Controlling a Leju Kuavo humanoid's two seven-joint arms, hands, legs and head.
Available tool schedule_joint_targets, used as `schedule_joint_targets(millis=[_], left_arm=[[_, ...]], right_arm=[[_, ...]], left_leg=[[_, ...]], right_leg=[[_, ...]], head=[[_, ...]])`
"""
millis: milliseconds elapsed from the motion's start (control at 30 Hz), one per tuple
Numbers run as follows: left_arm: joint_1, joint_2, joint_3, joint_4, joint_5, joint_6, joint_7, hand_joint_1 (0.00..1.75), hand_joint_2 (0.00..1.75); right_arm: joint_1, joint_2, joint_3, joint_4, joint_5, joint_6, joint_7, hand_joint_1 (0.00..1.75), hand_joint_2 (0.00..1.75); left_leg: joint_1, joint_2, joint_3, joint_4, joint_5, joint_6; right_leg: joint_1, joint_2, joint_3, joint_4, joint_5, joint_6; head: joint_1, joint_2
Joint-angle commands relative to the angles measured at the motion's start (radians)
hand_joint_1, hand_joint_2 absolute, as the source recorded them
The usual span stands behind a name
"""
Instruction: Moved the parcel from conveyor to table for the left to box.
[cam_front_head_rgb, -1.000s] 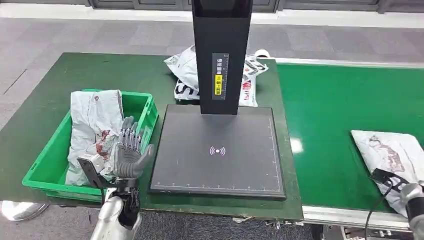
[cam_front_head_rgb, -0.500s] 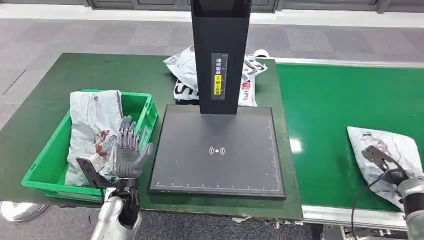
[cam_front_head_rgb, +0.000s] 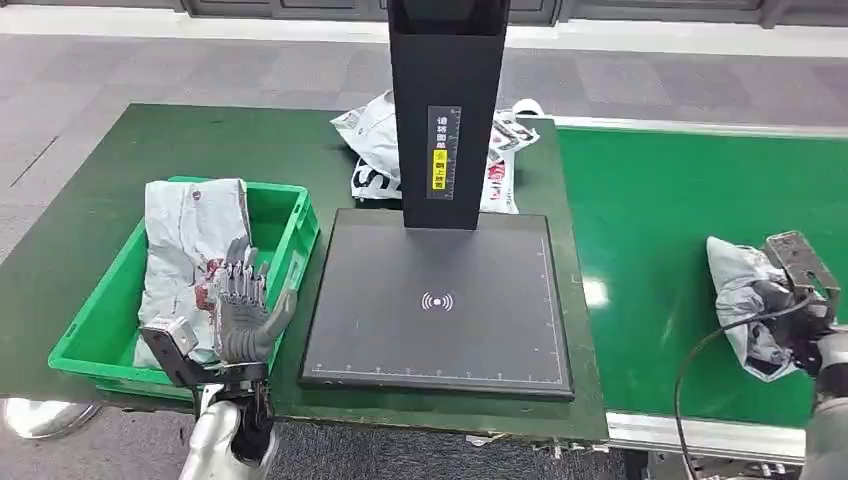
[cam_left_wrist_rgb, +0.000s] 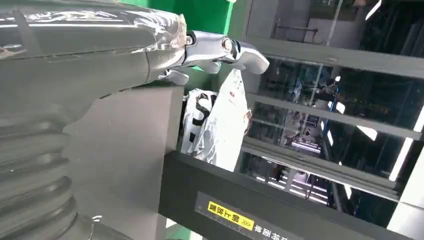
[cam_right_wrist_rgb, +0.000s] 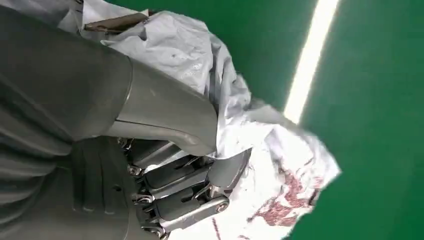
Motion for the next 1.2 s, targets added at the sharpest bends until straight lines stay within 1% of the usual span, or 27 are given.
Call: schedule_joint_targets(millis=[33,67,100,133,167,200,233,300,333,400,433,467,533,567,600,700,733,767,867,967,1000,1033,1067,1133,1200], left_arm=[[-0.008,0.004,0.037,0.029,-0.016,0.023,-0.010,0.00,1.75],[-0.012,0.003,0.040,0.035,-0.021,0.027,-0.013,0.00,1.75],[-0.011,0.000,0.044,0.035,-0.027,0.030,-0.015,0.00,1.75],[-0.010,-0.004,0.048,0.033,-0.032,0.032,-0.017,0.00,1.75],[-0.010,-0.005,0.050,0.032,-0.034,0.032,-0.017,0.00,1.75],[-0.010,-0.005,0.050,0.032,-0.034,0.032,-0.017,0.00,1.75],[-0.009,-0.005,0.050,0.031,-0.034,0.032,-0.017,0.00,1.75],[-0.009,-0.006,0.051,0.031,-0.035,0.032,-0.017,0.00,1.75],[-0.009,-0.006,0.051,0.031,-0.035,0.032,-0.017,0.00,1.75],[-0.009,-0.006,0.051,0.031,-0.035,0.032,-0.017,0.00,1.75],[-0.009,-0.006,0.051,0.031,-0.035,0.032,-0.017,0.00,1.75],[-0.009,-0.006,0.051,0.031,-0.035,0.032,-0.017,0.00,1.75],[-0.008,-0.010,0.056,0.027,-0.042,0.033,-0.017,0.00,1.75],[-0.006,-0.013,0.057,0.025,-0.051,0.035,-0.016,0.00,1.75],[-0.001,-0.017,0.059,0.020,-0.059,0.035,-0.015,0.00,1.75],[0.024,-0.029,0.060,0.006,-0.081,0.031,-0.014,0.00,1.75],[0.028,-0.031,0.060,0.007,-0.085,0.029,-0.015,0.00,1.75],[0.029,-0.032,0.060,0.009,-0.089,0.029,-0.018,0.00,1.75],[0.039,-0.029,0.060,0.000,-0.095,0.028,-0.022,0.00,1.75],[0.054,-0.028,0.060,-0.017,-0.096,0.028,-0.022,0.00,1.75],[0.059,-0.027,0.060,-0.020,-0.097,0.027,-0.023,0.00,1.75],[0.059,-0.027,0.060,-0.020,-0.097,0.027,-0.023,0.00,1.75],[0.059,-0.027,0.060,-0.020,-0.097,0.027,-0.023,0.00,1.75],[0.060,-0.029,0.061,-0.024,-0.097,0.027,-0.023,0.00,1.75],[0.059,-0.029,0.061,-0.023,-0.097,0.027,-0.023,0.00,1.75]], right_arm=[[-0.069,0.106,-0.030,-0.135,-0.225,0.123,-0.123,1.75,1.75],[-0.046,0.129,0.023,-0.208,-0.290,0.133,-0.099,1.75,1.75],[-0.028,0.144,0.064,-0.254,-0.339,0.160,-0.105,1.75,1.75],[-0.004,0.164,0.106,-0.313,-0.384,0.164,-0.085,1.75,1.75],[0.010,0.169,0.132,-0.339,-0.416,0.152,-0.066,1.75,1.75],[0.010,0.169,0.132,-0.339,-0.416,0.152,-0.066,1.75,1.75],[0.015,0.168,0.141,-0.343,-0.426,0.149,-0.064,1.75,1.75],[0.020,0.159,0.160,-0.343,-0.448,0.142,-0.061,1.75,1.75],[0.021,0.155,0.162,-0.341,-0.453,0.142,-0.062,1.75,1.75],[0.022,0.152,0.164,-0.339,-0.456,0.142,-0.062,1.75,1.75],[0.022,0.152,0.164,-0.339,-0.456,0.142,-0.062,1.75,1.75],[0.022,0.152,0.164,-0.339,-0.456,0.142,-0.062,1.75,1.75],[0.034,0.156,0.215,-0.364,-0.498,0.157,-0.091,1.75,1.75],[0.055,0.173,0.251,-0.417,-0.534,0.175,-0.092,1.75,1.75],[0.076,0.187,0.280,-0.465,-0.553,0.167,-0.086,1.75,1.75],[0.167,0.224,0.385,-0.642,-0.644,0.139,-0.051,1.75,1.75],[0.181,0.231,0.410,-0.672,-0.655,0.132,-0.047,1.75,1.75],[0.200,0.233,0.444,-0.707,-0.665,0.122,-0.039,1.75,1.75],[0.227,0.242,0.527,-0.745,-0.701,0.099,-0.034,1.75,1.75],[0.242,0.250,0.560,-0.760,-0.738,0.108,-0.047,1.75,1.75],[0.244,0.253,0.567,-0.761,-0.739,0.106,-0.047,1.75,1.75],[0.244,0.253,0.567,-0.761,-0.739,0.106,-0.047,1.75,1.75],[0.244,0.253,0.567,-0.761,-0.739,0.106,-0.047,1.75,1.75],[0.243,0.245,0.572,-0.759,-0.746,0.101,-0.050,1.75,1.75],[0.242,0.243,0.572,-0.758,-0.749,0.100,-0.050,1.75,1.75]], left_leg=[[-0.001,0.008,0.000,0.000,-0.001,-0.001],[0.000,0.011,0.002,-0.001,-0.001,-0.001],[-0.001,0.009,0.001,-0.001,-0.001,-0.001],[0.000,0.012,0.002,-0.001,-0.001,-0.002],[0.000,0.009,0.001,-0.001,-0.001,-0.001],[0.000,0.007,0.001,-0.001,0.000,-0.001],[0.001,0.008,0.002,-0.002,0.000,-0.002],[0.001,0.004,0.000,-0.001,0.000,-0.001],[0.001,0.006,0.002,-0.002,0.000,-0.002],[0.000,0.003,0.001,-0.001,0.000,-0.001],[0.001,0.006,0.002,-0.002,0.000,-0.002],[0.001,0.005,0.001,-0.001,0.000,-0.002],[0.001,0.006,0.002,-0.002,0.000,-0.002],[0.001,0.006,0.002,-0.002,0.000,-0.002],[0.001,0.005,0.001,-0.001,0.000,-0.002],[0.001,0.007,0.001,-0.002,0.000,-0.002],[0.001,0.006,0.001,-0.002,-0.001,-0.002],[0.001,0.008,0.003,-0.003,-0.001,-0.003],[0.001,0.006,0.002,-0.002,-0.001,-0.002],[0.001,0.007,0.001,-0.002,-0.001,-0.002],[0.001,0.005,0.001,-0.001,0.000,-0.002],[0.002,0.007,0.001,-0.002,-0.001,-0.002],[0.001,0.005,0.000,-0.001,0.000,-0.002],[0.002,0.007,0.002,-0.002,0.000,-0.002],[0.001,0.003,0.000,-0.001,0.000,-0.002]], right_leg=[[-0.001,0.007,-0.002,0.001,0.001,-0.001],[0.000,0.010,-0.002,0.000,0.002,-0.002],[0.000,0.009,-0.002,0.000,0.001,-0.001],[0.000,0.011,-0.002,0.000,0.002,-0.002],[0.000,0.008,-0.002,0.000,0.001,-0.002],[0.000,0.007,-0.001,0.000,0.001,-0.001],[0.001,0.008,-0.001,-0.001,0.001,-0.002],[0.001,0.004,-0.002,0.000,0.001,-0.001],[0.001,0.006,-0.001,-0.001,0.001,-0.002],[0.000,0.003,-0.001,0.000,0.000,-0.001],[0.001,0.006,0.000,-0.001,0.001,-0.001],[0.001,0.006,0.000,-0.001,0.001,-0.001],[0.001,0.007,0.000,-0.002,0.002,-0.002],[0.001,0.006,0.000,-0.002,0.002,-0.002],[0.001,0.005,-0.001,-0.001,0.001,-0.001],[0.001,0.007,-0.001,-0.001,0.001,-0.002],[0.001,0.007,-0.001,-0.001,0.001,-0.002],[0.001,0.009,0.000,-0.002,0.001,-0.002],[0.001,0.007,-0.001,-0.001,0.001,-0.002],[0.001,0.008,-0.002,-0.001,0.001,-0.002],[0.001,0.006,-0.002,0.000,0.000,-0.002],[0.002,0.007,-0.002,-0.001,0.001,-0.002],[0.001,0.005,-0.002,0.000,0.000,-0.001],[0.002,0.008,-0.001,-0.001,0.001,-0.002],[0.001,0.003,-0.002,0.000,0.000,-0.001]], head=[[0.000,0.000],[0.000,0.000],[0.000,0.000],[0.000,0.000],[0.000,0.000],[0.000,0.000],[0.000,0.000],[0.000,0.000],[0.000,0.000],[0.000,0.000],[0.000,0.000],[0.000,0.000],[0.000,0.000],[0.000,0.000],[0.000,0.000],[0.000,0.000],[0.000,0.000],[0.000,0.000],[0.000,0.000],[0.000,0.000],[0.000,0.000],[0.000,0.000],[0.000,0.000],[0.000,0.000],[0.000,0.000]])
